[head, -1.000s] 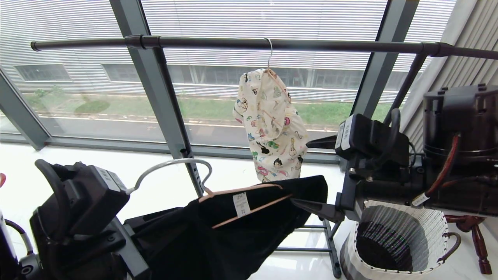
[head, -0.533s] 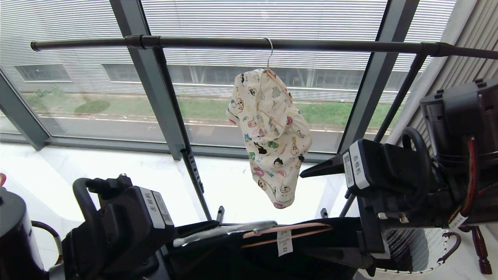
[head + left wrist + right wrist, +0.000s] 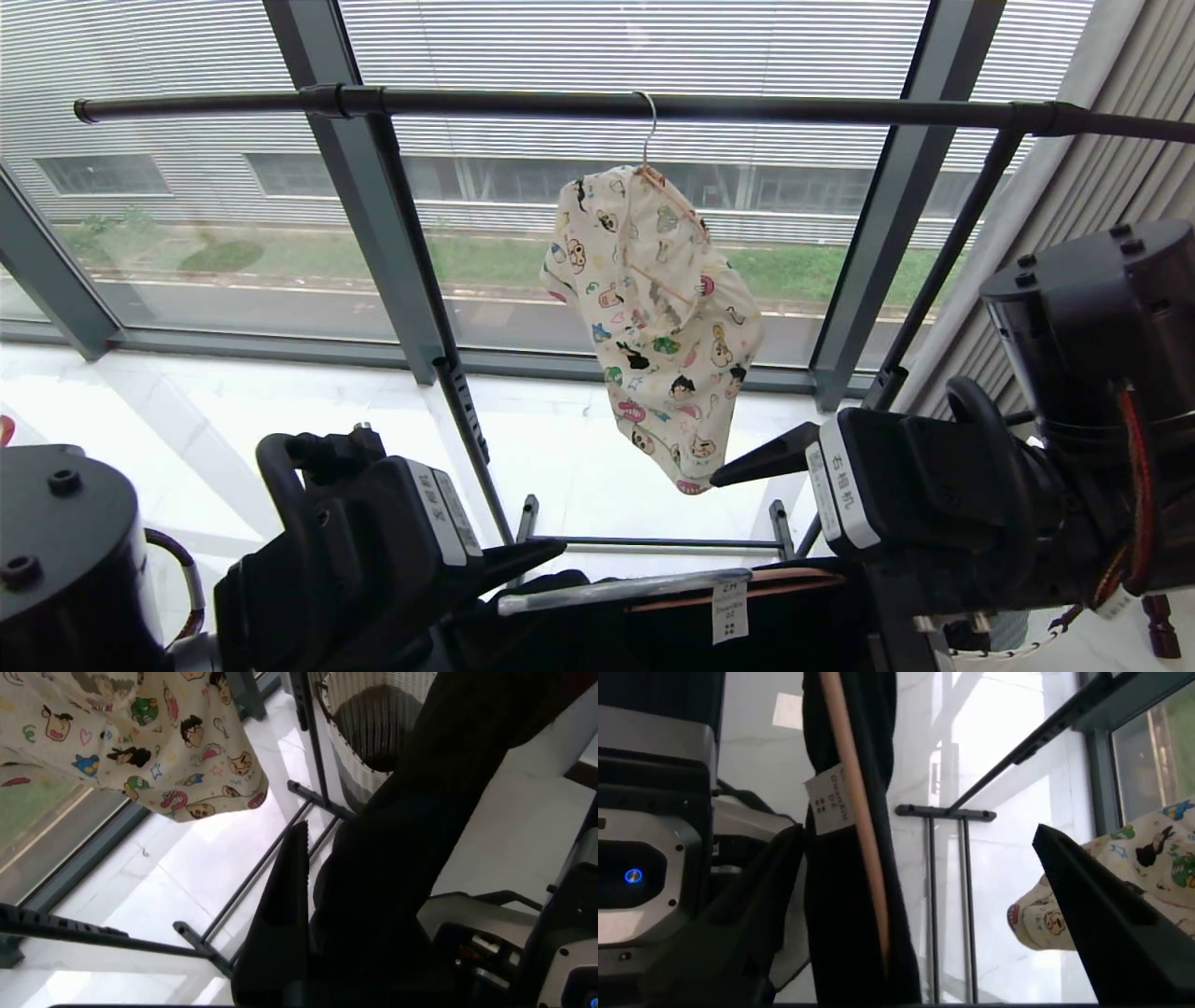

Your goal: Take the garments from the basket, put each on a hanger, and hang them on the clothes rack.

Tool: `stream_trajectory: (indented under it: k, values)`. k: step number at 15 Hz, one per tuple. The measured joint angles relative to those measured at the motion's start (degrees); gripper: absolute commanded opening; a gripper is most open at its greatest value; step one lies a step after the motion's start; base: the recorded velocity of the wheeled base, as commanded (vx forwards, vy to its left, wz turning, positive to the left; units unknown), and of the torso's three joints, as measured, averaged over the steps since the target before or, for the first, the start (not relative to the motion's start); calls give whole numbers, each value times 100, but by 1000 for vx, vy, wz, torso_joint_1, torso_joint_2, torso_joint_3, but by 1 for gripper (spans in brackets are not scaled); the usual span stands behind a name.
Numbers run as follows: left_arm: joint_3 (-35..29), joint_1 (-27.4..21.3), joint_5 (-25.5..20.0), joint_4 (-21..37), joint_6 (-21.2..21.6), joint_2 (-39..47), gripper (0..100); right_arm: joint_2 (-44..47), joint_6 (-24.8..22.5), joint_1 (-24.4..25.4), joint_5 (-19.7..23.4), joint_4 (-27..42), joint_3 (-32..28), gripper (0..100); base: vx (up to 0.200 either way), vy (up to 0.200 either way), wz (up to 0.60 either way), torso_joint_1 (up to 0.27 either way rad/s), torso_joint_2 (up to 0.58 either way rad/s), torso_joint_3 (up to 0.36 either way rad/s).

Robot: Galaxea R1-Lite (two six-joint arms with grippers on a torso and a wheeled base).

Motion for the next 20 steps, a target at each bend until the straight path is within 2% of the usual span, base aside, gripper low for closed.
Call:
stream_trajectory:
  k: [6, 7, 18, 19, 20]
  values:
    - [-130, -223, 22, 0, -38, 96, 0, 13, 332, 24, -224, 12, 11, 100, 0, 0, 0, 0, 0, 0]
    - [-133, -236, 22, 0, -38, 102, 0, 11, 361, 18, -244, 12, 18, 0, 0, 0, 0, 0, 0, 0]
    - [-133, -247, 40, -268, -30, 155, 0, 0, 364, 20, -336, -18, 74, 0, 0, 0, 0, 0, 0, 0]
    - [-124, -247, 38, -271, -33, 160, 100, -5, 361, 20, -336, -27, 74, 0, 0, 0, 0, 0, 0, 0]
    - [-119, -252, 27, -271, -27, 161, 100, -11, 361, 27, -332, -90, 72, 0, 0, 0, 0, 0, 0, 0]
